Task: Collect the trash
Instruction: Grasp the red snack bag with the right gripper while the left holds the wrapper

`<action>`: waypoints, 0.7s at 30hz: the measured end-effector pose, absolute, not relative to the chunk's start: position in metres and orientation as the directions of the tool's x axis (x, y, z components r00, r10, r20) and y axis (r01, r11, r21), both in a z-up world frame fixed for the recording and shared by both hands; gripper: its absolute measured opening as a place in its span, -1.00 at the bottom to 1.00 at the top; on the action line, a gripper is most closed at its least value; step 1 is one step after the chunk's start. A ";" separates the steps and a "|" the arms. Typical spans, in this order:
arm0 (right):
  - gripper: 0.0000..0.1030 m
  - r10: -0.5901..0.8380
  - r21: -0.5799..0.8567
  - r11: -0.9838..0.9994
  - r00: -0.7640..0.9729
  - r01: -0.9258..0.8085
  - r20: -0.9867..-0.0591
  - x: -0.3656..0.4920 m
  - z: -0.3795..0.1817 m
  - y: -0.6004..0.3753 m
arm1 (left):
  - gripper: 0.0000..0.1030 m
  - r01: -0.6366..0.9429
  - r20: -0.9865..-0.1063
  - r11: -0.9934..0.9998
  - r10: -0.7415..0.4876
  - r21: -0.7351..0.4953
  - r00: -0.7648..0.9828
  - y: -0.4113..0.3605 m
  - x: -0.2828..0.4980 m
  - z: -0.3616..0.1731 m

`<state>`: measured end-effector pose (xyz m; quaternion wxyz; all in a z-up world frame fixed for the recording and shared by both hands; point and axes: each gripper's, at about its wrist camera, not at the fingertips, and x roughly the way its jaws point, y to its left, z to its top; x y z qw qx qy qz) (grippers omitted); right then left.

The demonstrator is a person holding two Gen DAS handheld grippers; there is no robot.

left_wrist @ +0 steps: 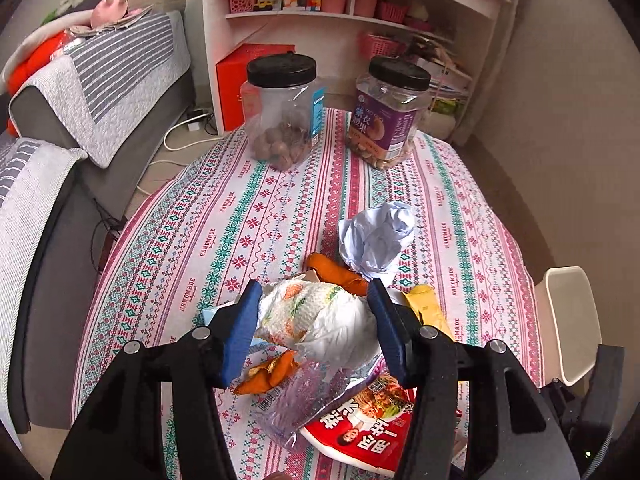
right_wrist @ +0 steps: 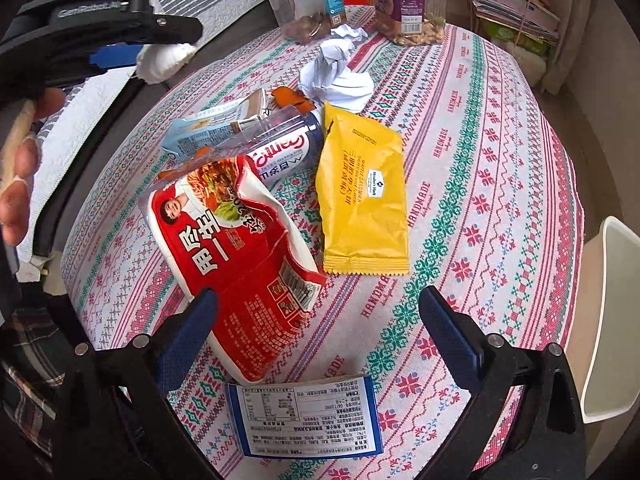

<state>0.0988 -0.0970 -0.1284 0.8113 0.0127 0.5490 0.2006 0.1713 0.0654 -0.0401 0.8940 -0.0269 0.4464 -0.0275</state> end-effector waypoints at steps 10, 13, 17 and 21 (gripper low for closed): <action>0.02 0.537 0.487 0.838 0.207 -0.248 -0.818 0.116 -0.157 -0.076 | 0.06 0.018 -0.774 0.996 -0.075 -0.082 0.629 0.074 0.154 -0.032; -0.22 0.531 0.461 0.838 0.246 -0.291 -0.811 0.110 -0.142 -0.069 | 0.06 0.001 -0.769 0.995 -0.074 -0.095 0.635 0.082 0.154 -0.030; -0.30 0.515 0.421 0.847 0.306 -0.325 -0.801 0.108 -0.123 -0.069 | 0.06 -0.009 -0.748 0.995 -0.072 -0.104 0.660 0.083 0.151 -0.024; -0.34 0.499 0.370 0.854 0.374 -0.365 -0.782 0.107 -0.103 -0.072 | 0.06 -0.009 -0.710 0.997 -0.052 -0.082 0.702 0.080 0.146 -0.014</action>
